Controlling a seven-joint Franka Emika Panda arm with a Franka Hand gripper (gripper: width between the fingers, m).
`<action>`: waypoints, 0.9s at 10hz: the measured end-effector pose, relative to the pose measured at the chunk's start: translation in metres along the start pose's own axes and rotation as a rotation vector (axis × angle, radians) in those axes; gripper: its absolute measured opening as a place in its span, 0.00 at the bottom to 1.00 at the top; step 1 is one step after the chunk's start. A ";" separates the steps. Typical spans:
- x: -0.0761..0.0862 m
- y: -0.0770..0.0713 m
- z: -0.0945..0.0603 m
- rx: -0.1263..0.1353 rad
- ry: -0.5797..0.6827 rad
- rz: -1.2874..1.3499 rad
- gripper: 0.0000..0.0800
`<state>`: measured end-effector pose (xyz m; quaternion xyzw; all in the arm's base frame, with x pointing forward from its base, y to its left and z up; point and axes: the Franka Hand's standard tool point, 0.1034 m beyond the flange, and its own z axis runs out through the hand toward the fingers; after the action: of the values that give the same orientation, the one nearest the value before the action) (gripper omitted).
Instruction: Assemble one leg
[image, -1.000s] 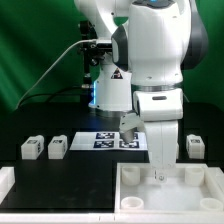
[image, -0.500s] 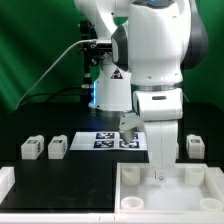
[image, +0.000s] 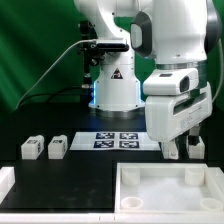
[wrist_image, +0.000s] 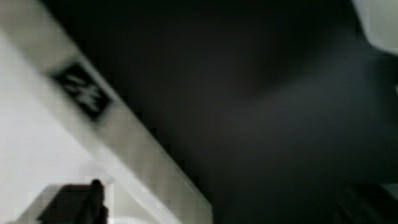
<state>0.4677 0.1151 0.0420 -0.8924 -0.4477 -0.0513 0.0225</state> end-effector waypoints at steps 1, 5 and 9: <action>-0.002 0.002 0.001 0.008 0.002 0.132 0.81; 0.009 -0.038 -0.002 0.043 -0.012 0.740 0.81; 0.011 -0.044 0.000 0.064 -0.044 0.840 0.81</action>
Offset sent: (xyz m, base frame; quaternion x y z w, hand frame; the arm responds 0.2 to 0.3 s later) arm -0.0507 0.0328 0.0069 0.0132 -0.0280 0.4692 0.8826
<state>0.4390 0.1501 0.0430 -0.9971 -0.0468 -0.0047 0.0599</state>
